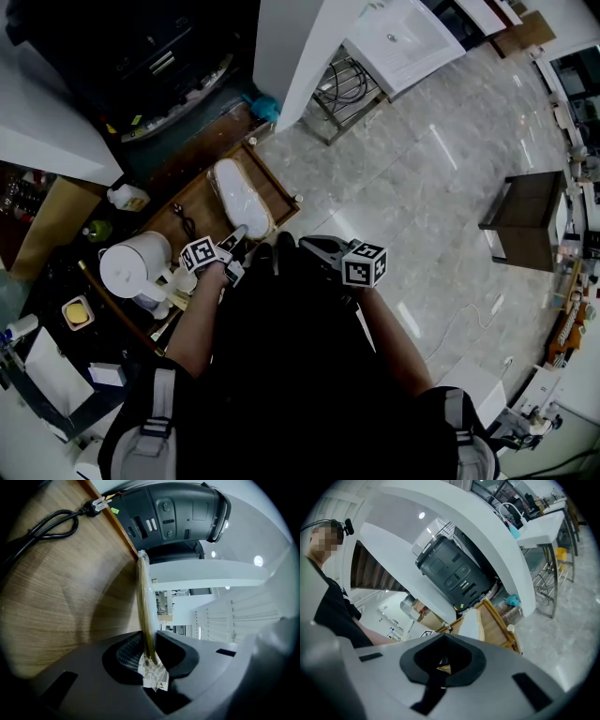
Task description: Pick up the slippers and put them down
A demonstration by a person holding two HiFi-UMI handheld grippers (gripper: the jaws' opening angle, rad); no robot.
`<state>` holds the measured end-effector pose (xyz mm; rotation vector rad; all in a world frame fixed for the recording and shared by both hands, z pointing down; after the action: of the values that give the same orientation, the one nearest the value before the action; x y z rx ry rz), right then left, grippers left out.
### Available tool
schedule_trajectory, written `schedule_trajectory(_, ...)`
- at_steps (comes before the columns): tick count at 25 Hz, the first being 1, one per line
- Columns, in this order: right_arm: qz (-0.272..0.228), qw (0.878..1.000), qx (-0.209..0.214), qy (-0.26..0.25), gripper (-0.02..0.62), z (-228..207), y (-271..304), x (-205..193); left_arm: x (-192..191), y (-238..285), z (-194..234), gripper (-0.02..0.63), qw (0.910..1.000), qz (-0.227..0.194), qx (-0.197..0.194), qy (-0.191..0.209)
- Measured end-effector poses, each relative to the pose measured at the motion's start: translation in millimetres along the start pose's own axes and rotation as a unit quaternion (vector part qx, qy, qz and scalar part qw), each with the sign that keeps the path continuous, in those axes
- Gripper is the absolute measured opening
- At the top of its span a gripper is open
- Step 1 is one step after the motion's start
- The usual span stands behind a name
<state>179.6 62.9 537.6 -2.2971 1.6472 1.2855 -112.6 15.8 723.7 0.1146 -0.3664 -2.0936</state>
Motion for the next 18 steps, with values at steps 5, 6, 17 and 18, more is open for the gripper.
schedule_trajectory(5, 0.000, 1.000, -0.003, 0.006, 0.008, -3.1, -3.9, -2.7, -0.2, 2.2, 0.9, 0.080, 0.9999, -0.001, 0.011, -0.001)
schedule_trajectory(6, 0.001, 1.000, -0.003, 0.007, 0.008, -3.7, -4.5, -3.7, -0.5, 2.4, 0.9, 0.080, 0.9999, -0.001, 0.013, -0.001)
schedule_trajectory(17, 0.005, 1.000, -0.003, 0.010, 0.008, -10.1, -7.8, -1.7, -1.7, 8.6, 7.7, 0.080, 0.9987, 0.004, 0.049, -0.011)
schedule_trajectory(18, 0.005, 1.000, -0.003, 0.010, 0.008, -10.7, -8.1, -1.1, -1.9, 9.5, 7.8, 0.080, 0.9986, 0.005, 0.050, -0.012)
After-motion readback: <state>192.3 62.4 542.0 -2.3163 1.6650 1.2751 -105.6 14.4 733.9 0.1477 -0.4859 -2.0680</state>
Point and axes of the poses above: the fingertips, and each gripper's own axes: y forward along the fingers, z to its left, x out of its top, the point moved 10 cm from there along -y, backward along the fingers, and after that the axes turned 4 degrees about -y, right-handed, at the moved point
